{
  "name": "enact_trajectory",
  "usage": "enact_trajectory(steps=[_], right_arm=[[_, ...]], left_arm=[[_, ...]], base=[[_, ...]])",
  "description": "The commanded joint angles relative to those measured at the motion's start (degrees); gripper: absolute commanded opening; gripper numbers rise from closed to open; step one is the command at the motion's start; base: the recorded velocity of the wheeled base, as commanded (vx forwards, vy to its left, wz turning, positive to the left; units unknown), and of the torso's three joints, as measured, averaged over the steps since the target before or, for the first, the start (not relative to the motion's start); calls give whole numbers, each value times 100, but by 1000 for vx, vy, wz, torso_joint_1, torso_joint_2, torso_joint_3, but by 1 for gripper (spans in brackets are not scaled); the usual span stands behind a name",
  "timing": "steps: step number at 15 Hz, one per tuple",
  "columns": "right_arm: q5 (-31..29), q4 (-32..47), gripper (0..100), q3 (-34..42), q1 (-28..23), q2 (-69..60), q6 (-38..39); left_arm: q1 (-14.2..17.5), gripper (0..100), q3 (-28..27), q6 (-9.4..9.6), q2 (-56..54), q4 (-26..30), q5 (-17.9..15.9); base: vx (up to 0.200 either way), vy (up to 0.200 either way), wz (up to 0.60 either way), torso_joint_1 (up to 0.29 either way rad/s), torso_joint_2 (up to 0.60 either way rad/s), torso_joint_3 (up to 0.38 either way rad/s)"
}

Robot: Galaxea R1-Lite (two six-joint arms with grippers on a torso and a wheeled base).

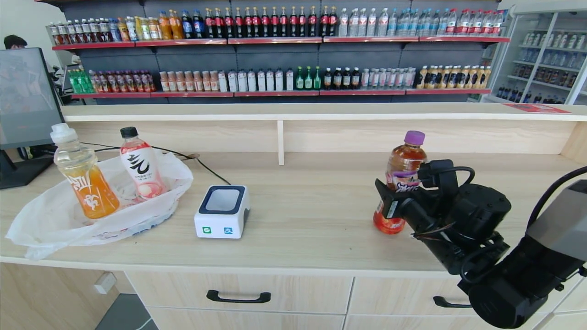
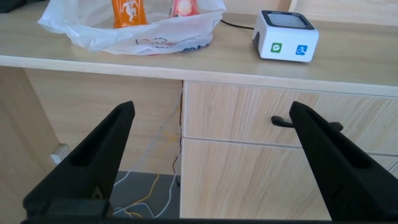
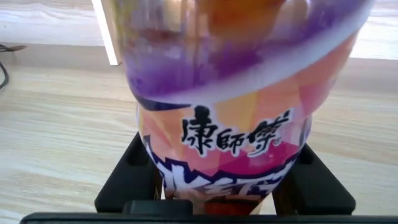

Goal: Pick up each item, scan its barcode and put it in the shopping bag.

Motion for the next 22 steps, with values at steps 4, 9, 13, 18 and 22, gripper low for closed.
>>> enact_trajectory(steps=[4,9,13,18,22], right_arm=[[5,-19,0,27,63,-249,0],[5,-19,0,63,204,-512,27],[5,-19,0,353,204,-1084,18],[5,-19,0,608,450,-1681,0],[5,-19,0,1188,669,-2349,-114]], left_arm=[[0,100,1,0,-2,-1,1],[0,100,1,0,-2,-1,1],[0,100,1,0,-2,-1,1],[0,100,1,0,-2,-1,1],[0,100,1,0,-2,-1,1]], base=[[0,0,0,0,0,0],[0,0,0,0,0,0],[0,0,0,0,0,0],[0,0,0,0,0,0],[0,0,0,0,0,0]])
